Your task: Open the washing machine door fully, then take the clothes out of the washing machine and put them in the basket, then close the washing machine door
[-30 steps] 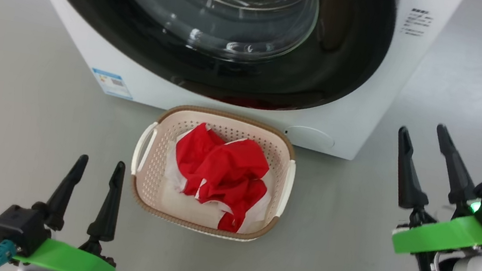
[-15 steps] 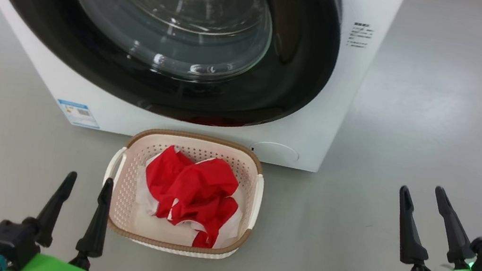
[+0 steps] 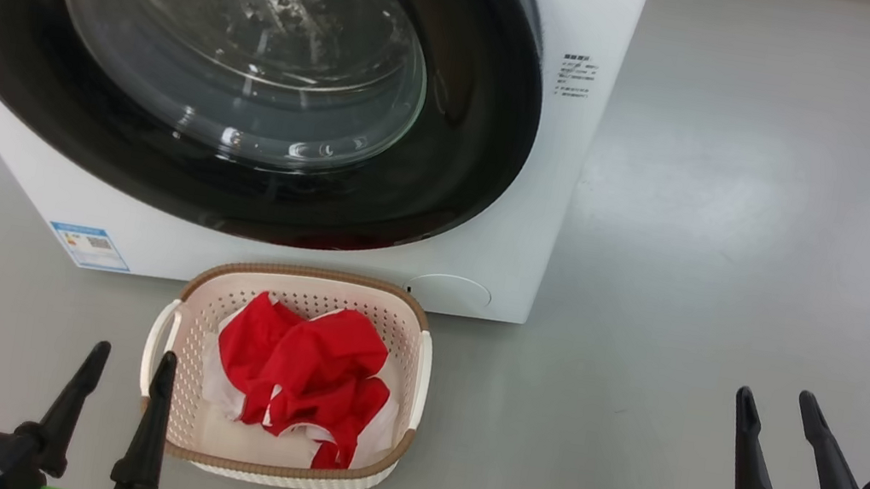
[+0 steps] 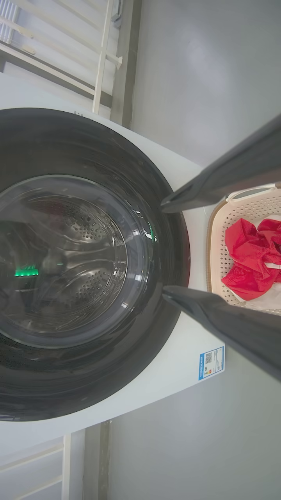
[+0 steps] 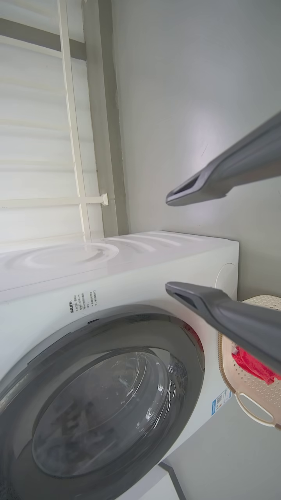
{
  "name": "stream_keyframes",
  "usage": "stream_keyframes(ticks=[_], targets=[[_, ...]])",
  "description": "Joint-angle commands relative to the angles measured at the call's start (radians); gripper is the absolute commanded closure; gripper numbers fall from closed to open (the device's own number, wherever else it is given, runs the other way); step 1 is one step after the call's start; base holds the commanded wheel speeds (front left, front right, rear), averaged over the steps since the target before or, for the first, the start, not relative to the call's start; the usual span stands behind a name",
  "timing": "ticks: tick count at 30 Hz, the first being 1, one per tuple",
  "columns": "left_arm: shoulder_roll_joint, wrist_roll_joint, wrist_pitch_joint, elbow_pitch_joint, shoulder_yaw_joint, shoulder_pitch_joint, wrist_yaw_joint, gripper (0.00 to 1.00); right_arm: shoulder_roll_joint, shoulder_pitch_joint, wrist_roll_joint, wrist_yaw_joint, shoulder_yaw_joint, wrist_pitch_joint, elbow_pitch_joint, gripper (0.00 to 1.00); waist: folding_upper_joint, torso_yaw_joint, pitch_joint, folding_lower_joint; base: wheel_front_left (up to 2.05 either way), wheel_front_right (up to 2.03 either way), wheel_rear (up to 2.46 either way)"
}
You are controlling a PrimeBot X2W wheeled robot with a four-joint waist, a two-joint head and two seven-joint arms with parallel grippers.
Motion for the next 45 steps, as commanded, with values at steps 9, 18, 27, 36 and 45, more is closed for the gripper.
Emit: stream_keyframes(ticks=[9,18,27,36,45], targets=[[0.021,0.017,-0.005,-0.03,0.044,0.004,-0.006,0.0,-0.005,0.057,0.001,-0.001,-0.016,-0.003,-0.028,0.0,0.0,-0.024,-0.03,0.0,0.0,0.0,0.0],[0.023,0.027,-0.005,-0.039,0.045,0.025,-0.006,0.0,0.005,0.099,-0.002,-0.001,-0.042,-0.003,-0.034,0.0,0.0,-0.039,-0.039,0.0,0.0,0.0,0.0],[0.018,0.024,-0.005,-0.042,0.048,0.021,-0.006,0.0,0.011,0.096,-0.004,-0.001,-0.046,-0.003,-0.033,0.0,0.0,-0.043,-0.036,0.0,0.0,0.0,0.0],[0.013,0.01,-0.005,-0.042,0.053,0.02,-0.006,0.0,0.015,0.094,-0.007,-0.001,-0.049,-0.003,-0.035,0.0,0.0,-0.039,-0.042,0.0,0.0,0.0,0.0],[0.015,-0.008,-0.005,-0.046,0.049,0.025,-0.006,0.0,0.018,0.089,-0.008,-0.001,-0.042,-0.003,-0.038,0.0,0.0,-0.038,-0.045,0.0,0.0,0.0,0.0]])
